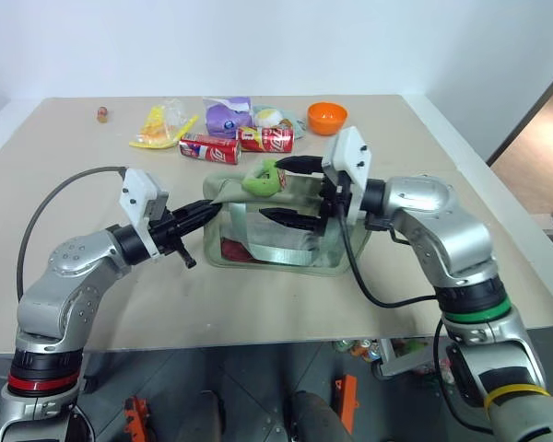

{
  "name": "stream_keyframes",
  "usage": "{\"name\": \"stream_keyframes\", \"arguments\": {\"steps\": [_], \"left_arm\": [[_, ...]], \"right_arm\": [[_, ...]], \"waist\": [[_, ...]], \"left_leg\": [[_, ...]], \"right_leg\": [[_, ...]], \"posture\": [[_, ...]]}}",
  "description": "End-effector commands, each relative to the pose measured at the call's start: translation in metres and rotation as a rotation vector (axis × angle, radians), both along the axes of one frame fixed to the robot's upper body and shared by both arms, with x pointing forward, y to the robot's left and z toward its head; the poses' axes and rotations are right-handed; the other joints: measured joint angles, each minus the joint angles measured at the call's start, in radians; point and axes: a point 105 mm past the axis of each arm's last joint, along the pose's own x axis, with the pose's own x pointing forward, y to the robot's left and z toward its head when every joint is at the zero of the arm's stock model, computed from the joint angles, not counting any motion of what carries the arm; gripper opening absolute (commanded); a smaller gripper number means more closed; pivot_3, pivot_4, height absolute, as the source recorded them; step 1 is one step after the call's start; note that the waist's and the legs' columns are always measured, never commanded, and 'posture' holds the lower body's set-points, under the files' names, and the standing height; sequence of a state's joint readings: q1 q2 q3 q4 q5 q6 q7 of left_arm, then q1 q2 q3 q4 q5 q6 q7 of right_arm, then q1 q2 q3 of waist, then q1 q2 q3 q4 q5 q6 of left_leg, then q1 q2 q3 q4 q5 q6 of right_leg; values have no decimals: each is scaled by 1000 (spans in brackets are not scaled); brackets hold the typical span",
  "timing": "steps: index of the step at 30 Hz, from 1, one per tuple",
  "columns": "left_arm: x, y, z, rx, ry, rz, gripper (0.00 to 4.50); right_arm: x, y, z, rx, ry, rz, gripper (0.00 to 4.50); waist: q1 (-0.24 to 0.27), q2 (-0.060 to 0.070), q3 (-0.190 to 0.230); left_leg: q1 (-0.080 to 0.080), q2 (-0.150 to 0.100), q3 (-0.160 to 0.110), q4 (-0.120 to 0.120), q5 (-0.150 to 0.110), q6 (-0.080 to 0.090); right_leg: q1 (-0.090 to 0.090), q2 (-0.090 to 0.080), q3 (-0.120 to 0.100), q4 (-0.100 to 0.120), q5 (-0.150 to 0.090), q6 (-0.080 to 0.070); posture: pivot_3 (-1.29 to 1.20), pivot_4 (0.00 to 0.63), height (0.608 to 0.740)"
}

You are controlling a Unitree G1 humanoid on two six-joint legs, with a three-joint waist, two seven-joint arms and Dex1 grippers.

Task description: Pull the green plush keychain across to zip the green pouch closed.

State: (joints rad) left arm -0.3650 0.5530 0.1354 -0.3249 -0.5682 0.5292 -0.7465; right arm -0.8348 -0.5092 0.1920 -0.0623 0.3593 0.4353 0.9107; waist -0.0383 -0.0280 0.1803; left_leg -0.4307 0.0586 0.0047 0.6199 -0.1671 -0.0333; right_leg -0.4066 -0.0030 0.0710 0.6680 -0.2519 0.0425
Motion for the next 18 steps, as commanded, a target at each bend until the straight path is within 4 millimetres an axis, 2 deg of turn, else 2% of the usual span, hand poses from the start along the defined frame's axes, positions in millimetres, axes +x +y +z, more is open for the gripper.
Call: {"name": "stream_keyframes", "arguments": {"steps": [1,4,11,12,18], "left_arm": [[-8,-12,7,-7,-35,-42,0],[-8,-11,5,-3,-30,-29,0],[-9,-8,-1,9,-16,-15,0],[-9,-8,-1,9,-15,-16,0],[-1,-3,-2,-11,-1,26,0]], "right_arm": [[3,3,15,16,-58,5,3728],[4,5,12,19,-50,13,2712],[-5,6,17,52,-38,46,234],[-5,6,18,52,-39,47,112],[-12,-2,28,95,-72,40,112]], "waist": [[2,0,0],[7,0,0],[7,0,0],[7,0,0],[8,0,0]], "left_leg": [[0,0,0,0,0,0],[0,0,0,0,0,0],[0,0,-1,0,0,0],[0,0,-1,0,0,0],[0,0,-1,0,0,0]], "right_leg": [[0,0,0,0,0,0],[0,0,0,0,0,0],[0,0,-1,0,0,0],[0,0,-1,0,0,0],[0,0,-1,0,0,-1]], "posture": [[0,150,740],[0,150,740],[0,150,740],[0,150,740],[0,150,740]]}}
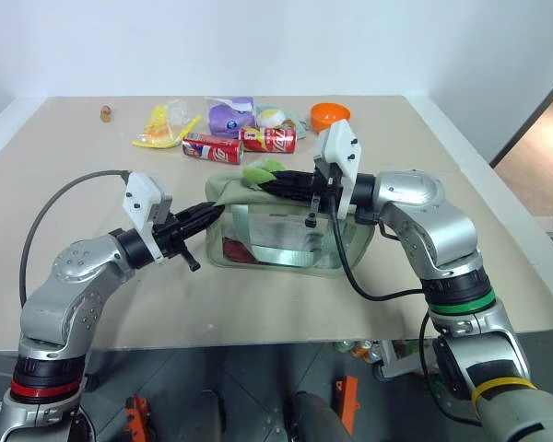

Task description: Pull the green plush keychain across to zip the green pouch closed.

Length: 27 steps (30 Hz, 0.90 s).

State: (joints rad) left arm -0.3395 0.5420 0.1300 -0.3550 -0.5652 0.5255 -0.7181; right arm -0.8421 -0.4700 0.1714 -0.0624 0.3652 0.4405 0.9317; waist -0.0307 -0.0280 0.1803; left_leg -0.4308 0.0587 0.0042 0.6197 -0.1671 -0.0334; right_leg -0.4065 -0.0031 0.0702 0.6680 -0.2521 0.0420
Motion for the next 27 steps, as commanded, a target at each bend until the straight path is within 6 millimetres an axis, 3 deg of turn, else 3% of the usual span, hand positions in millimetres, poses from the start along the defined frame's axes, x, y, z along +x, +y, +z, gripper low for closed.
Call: {"name": "stream_keyframes", "arguments": {"steps": [1,4,8,17,21,24,27], "left_arm": [[4,1,1,-12,0,28,0],[8,2,5,-23,-10,55,0],[13,4,10,-38,-27,87,0],[11,1,12,-55,-25,105,0],[8,-2,17,-73,-38,106,0],[5,-2,17,-79,-37,107,0],[3,-1,17,-94,-37,116,0]], "right_arm": [[-9,-14,30,79,-100,-17,112],[-8,-41,49,117,-162,-98,112],[-4,-75,56,113,-195,-209,112],[12,-148,31,42,-197,-513,112],[19,-191,14,6,-180,-735,112],[18,-200,4,-9,-164,-810,112],[12,-184,-24,-59,-110,-790,112]], "waist": [[0,0,0],[5,0,0],[10,0,0],[9,0,0],[10,0,0],[9,0,0],[9,0,0]], "left_leg": [[0,0,0,0,0,0],[0,0,0,0,0,0],[0,0,0,0,0,0],[0,0,1,-1,0,0],[0,-1,1,0,0,0],[0,-1,2,0,0,0],[0,-1,1,-1,0,0]], "right_leg": [[0,0,0,0,0,0],[0,0,0,0,0,0],[0,-1,0,-1,0,0],[0,0,1,-1,0,0],[0,0,1,-1,0,1],[0,-1,2,-1,0,1],[-1,0,2,-1,0,1]], "posture": [[0,150,740],[0,150,740],[0,150,740],[0,150,740],[0,150,740],[0,150,740],[0,150,740]]}}
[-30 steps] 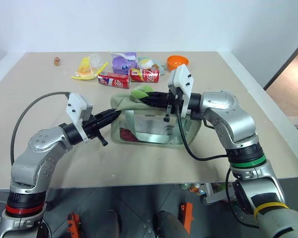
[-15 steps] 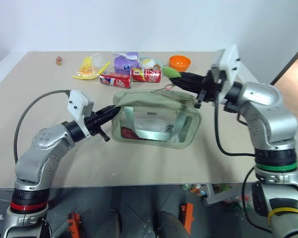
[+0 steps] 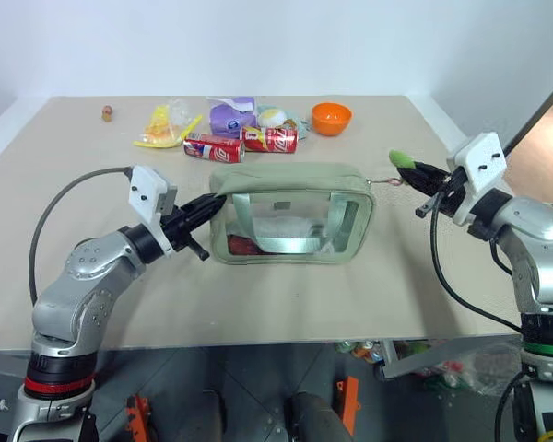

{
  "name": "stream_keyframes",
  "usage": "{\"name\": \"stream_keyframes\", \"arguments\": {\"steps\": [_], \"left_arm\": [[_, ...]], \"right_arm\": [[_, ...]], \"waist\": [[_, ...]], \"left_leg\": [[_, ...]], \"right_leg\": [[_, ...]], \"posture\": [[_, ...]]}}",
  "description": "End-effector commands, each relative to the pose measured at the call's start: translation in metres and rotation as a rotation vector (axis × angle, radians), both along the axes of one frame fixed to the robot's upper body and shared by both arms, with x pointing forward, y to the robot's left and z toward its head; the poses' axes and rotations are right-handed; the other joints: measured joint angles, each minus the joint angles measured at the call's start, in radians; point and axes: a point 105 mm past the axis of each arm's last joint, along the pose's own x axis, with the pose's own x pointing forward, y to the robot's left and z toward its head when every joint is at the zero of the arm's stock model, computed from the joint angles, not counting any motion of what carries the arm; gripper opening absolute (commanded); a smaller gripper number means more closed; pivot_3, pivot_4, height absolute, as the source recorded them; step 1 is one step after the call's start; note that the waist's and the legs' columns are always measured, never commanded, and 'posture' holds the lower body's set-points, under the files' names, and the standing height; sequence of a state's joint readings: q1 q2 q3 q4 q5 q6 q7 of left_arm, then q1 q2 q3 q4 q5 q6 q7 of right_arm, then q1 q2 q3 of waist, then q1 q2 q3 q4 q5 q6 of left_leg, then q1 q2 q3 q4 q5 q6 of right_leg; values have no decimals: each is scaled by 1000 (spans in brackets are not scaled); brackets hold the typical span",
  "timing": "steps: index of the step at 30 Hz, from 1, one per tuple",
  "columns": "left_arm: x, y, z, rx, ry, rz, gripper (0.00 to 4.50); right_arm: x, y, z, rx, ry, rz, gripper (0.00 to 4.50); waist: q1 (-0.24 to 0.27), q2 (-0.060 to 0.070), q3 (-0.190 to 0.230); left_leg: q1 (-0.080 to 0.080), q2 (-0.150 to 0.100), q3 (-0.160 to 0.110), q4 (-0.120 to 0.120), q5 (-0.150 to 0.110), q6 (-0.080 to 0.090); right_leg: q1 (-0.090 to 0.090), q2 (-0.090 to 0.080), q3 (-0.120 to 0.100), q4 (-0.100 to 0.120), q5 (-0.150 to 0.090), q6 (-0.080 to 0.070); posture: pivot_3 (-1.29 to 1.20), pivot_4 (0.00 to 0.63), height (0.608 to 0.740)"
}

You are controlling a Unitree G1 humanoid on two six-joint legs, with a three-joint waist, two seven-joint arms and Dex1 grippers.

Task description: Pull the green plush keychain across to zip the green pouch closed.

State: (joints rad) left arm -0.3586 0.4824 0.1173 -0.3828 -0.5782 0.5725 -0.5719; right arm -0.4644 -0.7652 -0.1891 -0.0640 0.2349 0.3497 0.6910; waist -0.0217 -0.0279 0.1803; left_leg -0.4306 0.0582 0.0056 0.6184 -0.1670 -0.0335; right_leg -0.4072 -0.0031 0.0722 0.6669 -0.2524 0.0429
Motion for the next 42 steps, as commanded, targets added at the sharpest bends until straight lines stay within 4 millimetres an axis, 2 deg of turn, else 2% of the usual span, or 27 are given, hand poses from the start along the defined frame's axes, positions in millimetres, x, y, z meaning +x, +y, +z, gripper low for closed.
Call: {"name": "stream_keyframes", "arguments": {"steps": [1,5,8,12,14,15,16,18,19,20,23,27,28,29,32,34,36,40,42], "left_arm": [[-6,5,13,-23,-54,31,0],[-4,3,11,-26,-51,54,0],[-1,4,10,-27,-49,67,0],[-2,5,7,-13,-35,66,0],[-2,6,6,-31,-18,64,0],[-3,6,6,-40,-9,52,0],[-4,6,6,-44,-1,47,0],[-6,7,8,-59,-3,35,758],[-6,8,11,-73,-7,36,992],[-5,11,15,-86,-16,45,1438],[-4,19,24,-104,-38,50,2381],[-7,30,34,-114,-55,47,3784],[-7,33,34,-112,-59,50,4096],[-9,40,33,-97,-59,69,4447],[-17,57,20,-16,-47,126,4447],[-23,65,7,37,-37,167,4447],[-29,72,-18,119,-1,234,4447],[-40,70,-56,177,66,269,4447],[-42,66,-66,195,77,272,4447]], "right_arm": [[-9,8,-5,-27,-8,-13,112],[-15,40,-59,-67,109,57,112],[-11,45,-82,-82,137,56,112],[2,47,-86,-72,104,48,112],[6,48,-72,42,77,50,112],[7,47,-64,92,66,52,563],[8,47,-58,115,55,63,724],[4,45,-42,180,39,96,1420],[2,42,-33,209,27,107,1658],[-2,39,-21,249,13,131,2124],[-16,30,5,310,-21,178,3075],[-34,18,21,338,-16,194,4482],[-36,16,21,338,-10,190,4500],[-42,12,19,324,10,180,4500],[-63,13,3,318,113,199,4500],[-77,25,-13,304,189,230,4500],[-90,36,-39,270,250,238,4500],[-101,45,-83,215,279,209,4500],[-102,47,-96,196,272,201,4500]], "waist": [[-1,0,0],[-3,0,0],[-3,0,0],[-6,0,0],[-7,0,0],[-8,0,0],[-8,0,0],[-8,0,0],[-8,0,0],[-8,0,0],[-7,0,0],[-6,0,0],[-6,0,0],[-6,0,0],[-7,0,0],[-11,0,0],[-11,0,0],[-11,-1,-1],[-10,-2,-1]], "left_leg": [[0,0,0,0,0,0],[0,0,0,0,0,0],[1,0,0,0,0,-1],[1,0,1,2,1,-1],[2,0,1,1,1,-1],[2,0,1,1,1,-1],[2,1,0,1,1,-1],[2,1,0,0,1,-1],[1,1,0,0,1,-1],[1,0,0,0,1,-1],[0,0,0,0,1,-1],[0,0,-1,0,1,-1],[0,0,-1,0,1,-1],[1,0,-1,0,1,-1],[1,0,-1,0,1,-1],[1,0,0,-2,0,0],[1,1,0,-2,0,0],[2,2,0,-1,-1,-1],[2,1,1,0,0,-1]], "right_leg": [[0,0,0,0,0,0],[0,1,0,0,0,0],[0,0,0,0,0,0],[1,0,1,0,2,1],[1,1,1,0,2,1],[1,1,1,0,2,0],[1,2,1,0,2,0],[1,2,1,0,2,0],[1,2,1,0,2,0],[1,1,1,0,1,0],[1,1,1,0,1,1],[1,1,0,0,1,1],[1,1,0,0,1,0],[1,1,0,0,0,0],[1,1,0,0,0,0],[0,0,0,0,-1,-1],[0,1,0,0,-2,-1],[1,0,0,0,-5,-6],[1,-1,0,0,-4,-6]], "posture": [[0,150,740],[0,150,740],[0,150,740],[0,150,740],[0,150,740],[0,150,740],[0,150,740],[0,150,740],[0,150,740],[0,150,740],[0,150,740],[0,150,740],[0,150,740],[0,150,740],[0,150,740],[0,150,740],[0,150,740],[0,150,740],[0,150,740]]}}
